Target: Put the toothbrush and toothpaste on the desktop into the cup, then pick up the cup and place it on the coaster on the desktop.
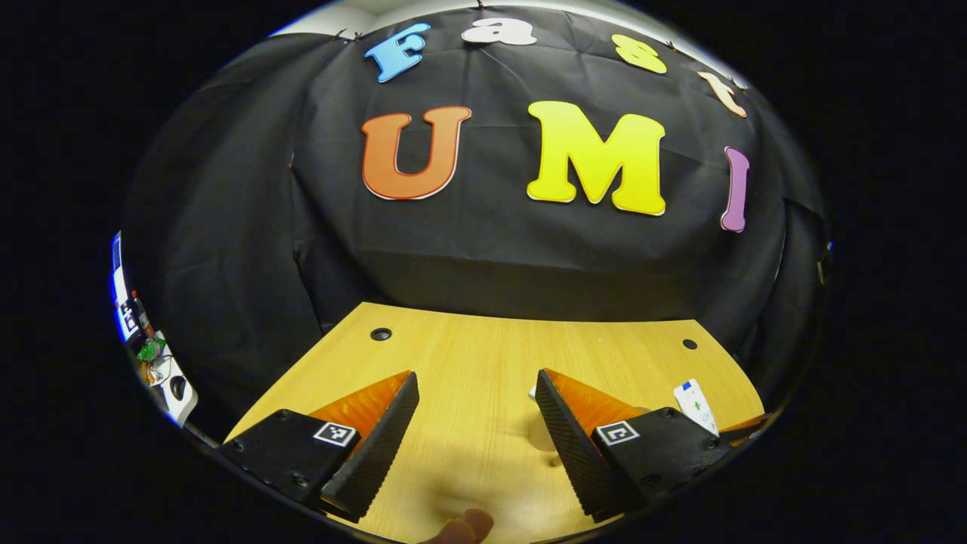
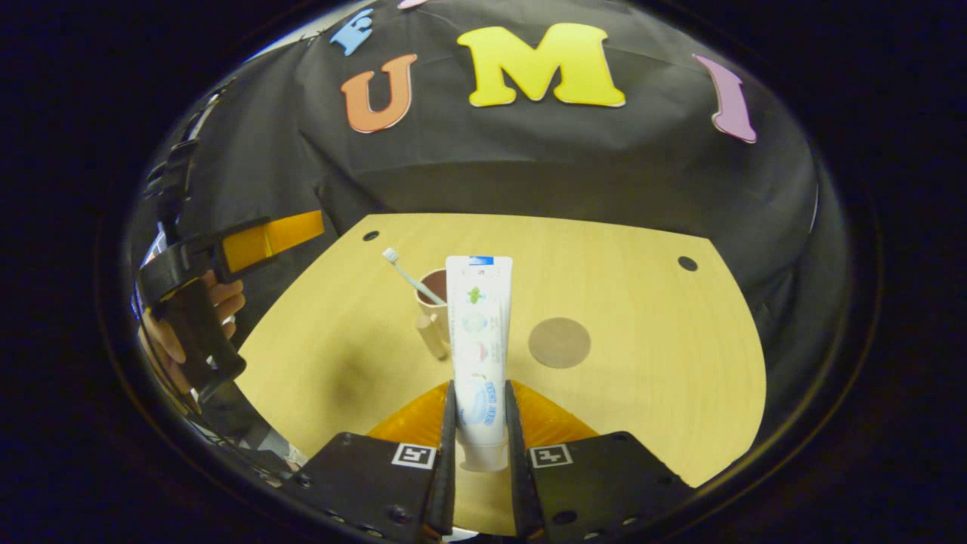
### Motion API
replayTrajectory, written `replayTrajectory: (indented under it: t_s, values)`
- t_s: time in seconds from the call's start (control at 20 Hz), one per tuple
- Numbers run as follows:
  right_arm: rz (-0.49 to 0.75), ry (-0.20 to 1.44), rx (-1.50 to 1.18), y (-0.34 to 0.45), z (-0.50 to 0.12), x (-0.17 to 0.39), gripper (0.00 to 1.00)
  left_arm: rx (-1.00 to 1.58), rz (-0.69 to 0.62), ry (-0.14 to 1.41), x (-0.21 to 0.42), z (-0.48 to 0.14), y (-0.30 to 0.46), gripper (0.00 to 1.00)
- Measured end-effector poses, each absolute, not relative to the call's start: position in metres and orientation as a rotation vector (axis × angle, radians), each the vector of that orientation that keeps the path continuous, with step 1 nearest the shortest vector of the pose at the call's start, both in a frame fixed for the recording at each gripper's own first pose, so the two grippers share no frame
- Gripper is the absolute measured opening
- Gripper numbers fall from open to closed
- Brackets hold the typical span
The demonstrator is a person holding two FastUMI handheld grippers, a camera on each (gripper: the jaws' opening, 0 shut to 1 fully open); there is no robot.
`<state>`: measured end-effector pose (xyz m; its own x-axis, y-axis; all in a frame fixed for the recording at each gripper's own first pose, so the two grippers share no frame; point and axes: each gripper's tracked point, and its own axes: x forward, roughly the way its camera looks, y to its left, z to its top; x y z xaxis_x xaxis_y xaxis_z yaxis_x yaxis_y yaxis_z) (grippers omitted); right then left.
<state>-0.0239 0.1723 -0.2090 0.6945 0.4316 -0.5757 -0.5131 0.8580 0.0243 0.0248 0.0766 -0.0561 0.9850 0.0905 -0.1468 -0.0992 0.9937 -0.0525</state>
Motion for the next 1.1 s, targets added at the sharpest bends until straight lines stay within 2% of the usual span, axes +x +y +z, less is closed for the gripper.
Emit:
replayTrajectory:
  t_s: [0.45,0.8,1.1]
  values:
    - [0.566,0.528,-0.145,0.278,-0.192,0.045,0.30,-0.142,0.147,0.184,-0.032,-0.074,0.120,0.99]
    - [0.523,0.469,-0.137,0.306,-0.196,0.113,0.31,-0.173,0.153,0.246,-0.032,-0.096,0.127,0.98]
    - [0.506,0.484,-0.112,0.314,-0.214,0.136,0.32,-0.165,0.144,0.274,-0.024,-0.095,0.117,0.98]
